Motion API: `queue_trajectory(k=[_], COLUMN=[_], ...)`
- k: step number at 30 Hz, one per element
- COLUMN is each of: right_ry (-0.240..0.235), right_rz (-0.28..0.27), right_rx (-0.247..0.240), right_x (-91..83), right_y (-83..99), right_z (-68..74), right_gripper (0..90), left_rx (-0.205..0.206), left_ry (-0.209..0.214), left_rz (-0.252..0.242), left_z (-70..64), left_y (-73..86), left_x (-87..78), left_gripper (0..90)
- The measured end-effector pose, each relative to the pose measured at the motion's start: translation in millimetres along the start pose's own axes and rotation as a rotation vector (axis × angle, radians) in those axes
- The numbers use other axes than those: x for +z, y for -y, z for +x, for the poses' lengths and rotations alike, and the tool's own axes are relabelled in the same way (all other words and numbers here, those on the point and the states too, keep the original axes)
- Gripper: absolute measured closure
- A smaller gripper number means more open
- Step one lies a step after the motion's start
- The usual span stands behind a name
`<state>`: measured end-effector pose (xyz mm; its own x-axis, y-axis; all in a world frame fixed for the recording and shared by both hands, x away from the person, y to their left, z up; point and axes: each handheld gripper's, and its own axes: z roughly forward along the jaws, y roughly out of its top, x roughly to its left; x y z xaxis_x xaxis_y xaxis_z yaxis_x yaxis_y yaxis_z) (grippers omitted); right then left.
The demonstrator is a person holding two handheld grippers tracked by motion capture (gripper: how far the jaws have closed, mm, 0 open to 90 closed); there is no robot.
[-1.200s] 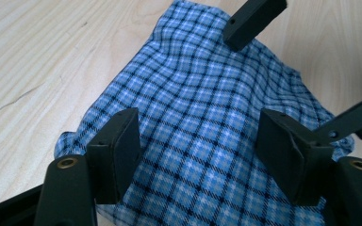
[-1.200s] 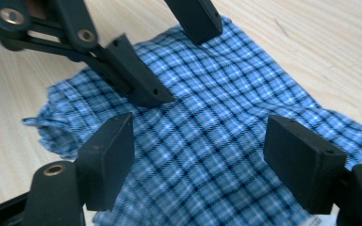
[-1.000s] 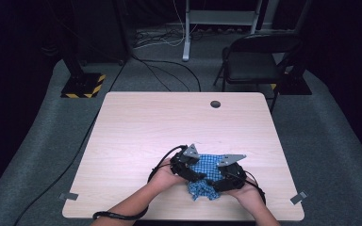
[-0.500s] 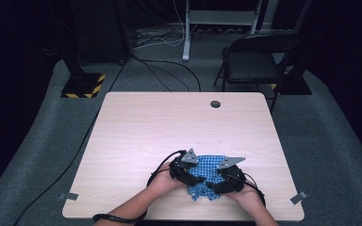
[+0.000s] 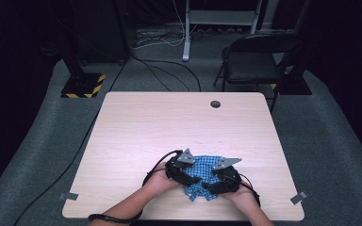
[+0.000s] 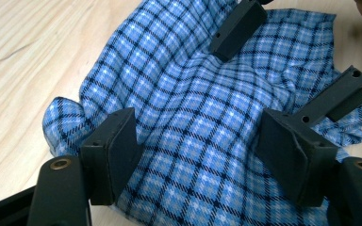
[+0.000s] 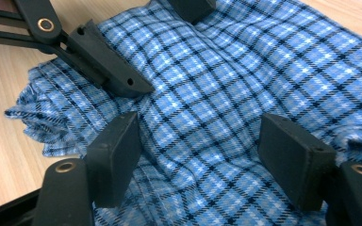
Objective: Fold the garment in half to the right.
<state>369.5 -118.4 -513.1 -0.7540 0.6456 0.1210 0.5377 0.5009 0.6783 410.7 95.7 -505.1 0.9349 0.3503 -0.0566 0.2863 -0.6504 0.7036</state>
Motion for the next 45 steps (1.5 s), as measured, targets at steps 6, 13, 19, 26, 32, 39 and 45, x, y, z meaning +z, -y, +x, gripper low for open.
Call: queue_trajectory(k=[6,13,19,26,32,39,45], right_ry=[-0.007,-0.013,-0.009,-0.002,-0.017,-0.038,-0.011], right_rz=[0.012,0.016,0.001,0.002,-0.006,-0.048,-0.042], right_rx=[-0.013,-0.024,-0.025,-0.024,-0.02,-0.03,-0.164], right_x=[14.9,33.4,46.8,52.0,50.7,30.9,14.2], right_y=[-14.9,-31.7,-42.5,-47.3,-47.2,-55.0,-65.0], right_z=[12.1,28.3,38.4,41.2,39.5,36.5,33.2], right_gripper=[29.1,28.5,28.4,28.3,25.1,19.7,19.2], left_rx=[-0.026,-0.032,-0.039,-0.047,-0.059,-0.089,-0.07], left_ry=[-0.022,-0.044,-0.042,-0.049,-0.056,-0.068,-0.059], left_rz=[0.006,0.009,-0.004,-0.028,-0.05,-0.086,-0.103], left_z=[8.2,18.0,27.8,31.9,30.3,28.3,18.3], left_y=[16.0,33.2,44.7,51.5,51.8,47.3,45.6], left_x=[-17.3,-36.3,-46.6,-50.4,-50.8,-66.1,-80.9], left_gripper=[28.7,28.6,28.6,28.6,26.6,21.4,21.0])
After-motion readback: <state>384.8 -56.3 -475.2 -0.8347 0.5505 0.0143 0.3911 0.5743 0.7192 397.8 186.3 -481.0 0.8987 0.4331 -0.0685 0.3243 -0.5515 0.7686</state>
